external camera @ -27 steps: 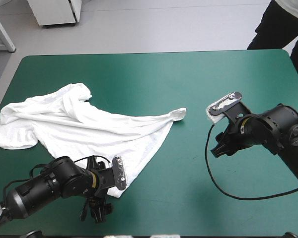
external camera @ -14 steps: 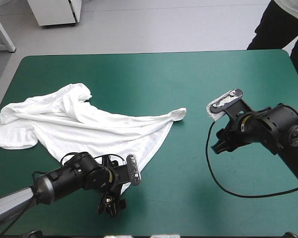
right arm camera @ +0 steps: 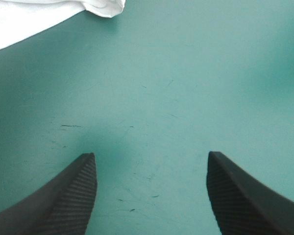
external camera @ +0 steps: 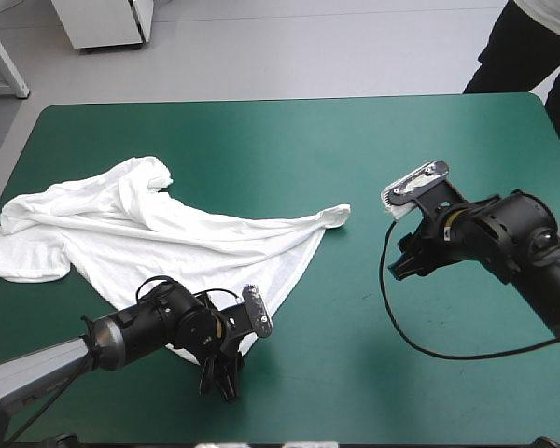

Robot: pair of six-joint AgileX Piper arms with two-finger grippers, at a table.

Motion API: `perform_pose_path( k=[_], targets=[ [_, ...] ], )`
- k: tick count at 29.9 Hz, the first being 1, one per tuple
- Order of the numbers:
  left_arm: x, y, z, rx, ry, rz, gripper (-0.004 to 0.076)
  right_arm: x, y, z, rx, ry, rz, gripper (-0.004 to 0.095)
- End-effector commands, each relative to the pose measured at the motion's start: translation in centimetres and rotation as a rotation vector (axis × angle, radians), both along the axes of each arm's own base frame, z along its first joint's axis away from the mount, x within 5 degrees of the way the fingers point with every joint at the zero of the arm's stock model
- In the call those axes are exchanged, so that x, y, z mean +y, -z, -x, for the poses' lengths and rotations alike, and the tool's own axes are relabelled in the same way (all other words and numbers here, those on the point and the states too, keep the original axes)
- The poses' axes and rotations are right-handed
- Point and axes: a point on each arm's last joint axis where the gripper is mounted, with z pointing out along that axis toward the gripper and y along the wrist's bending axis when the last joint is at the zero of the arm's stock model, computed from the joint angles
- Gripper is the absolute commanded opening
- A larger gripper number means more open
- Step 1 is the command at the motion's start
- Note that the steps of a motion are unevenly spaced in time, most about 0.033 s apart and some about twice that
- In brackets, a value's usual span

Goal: Fold the cloth

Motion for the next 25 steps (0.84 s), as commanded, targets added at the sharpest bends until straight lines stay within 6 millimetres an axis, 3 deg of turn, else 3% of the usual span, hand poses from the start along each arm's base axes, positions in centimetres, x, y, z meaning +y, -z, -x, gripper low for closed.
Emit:
perform_pose_path(
  k=[1, 3, 13, 16, 25],
  targets=[
    [0.1, 0.6, -0.4, 0.033, -0.081, 0.037, 0.0097, 0.9, -0.4, -1.7, -0.060, -0.008, -0.008, 0.0599],
    [0.3, 0.7, -0.4, 0.048, -0.102, 0.045, -0.0002, 1.7, 0.4, -3.2, -0.034, -0.010, 0.004, 0.0599],
    [0.5, 0.7, -0.3, 0.079, -0.119, 0.041, -0.0010, 6.9, 1.8, -12.1, -0.010, -0.039, -0.012, 0.0600],
    [0.5, 0.7, -0.1, 0.098, -0.118, 0.037, -0.0010, 8.4, 3.2, -14.3, 0.050, -0.050, -0.083, 0.0600],
    [0.5, 0.8, -0.1, 0.102, -0.115, 0.033, -0.0010, 10.5, 8.3, -17.4, 0.170, -0.086, -0.099, 0.0600]
  ],
)
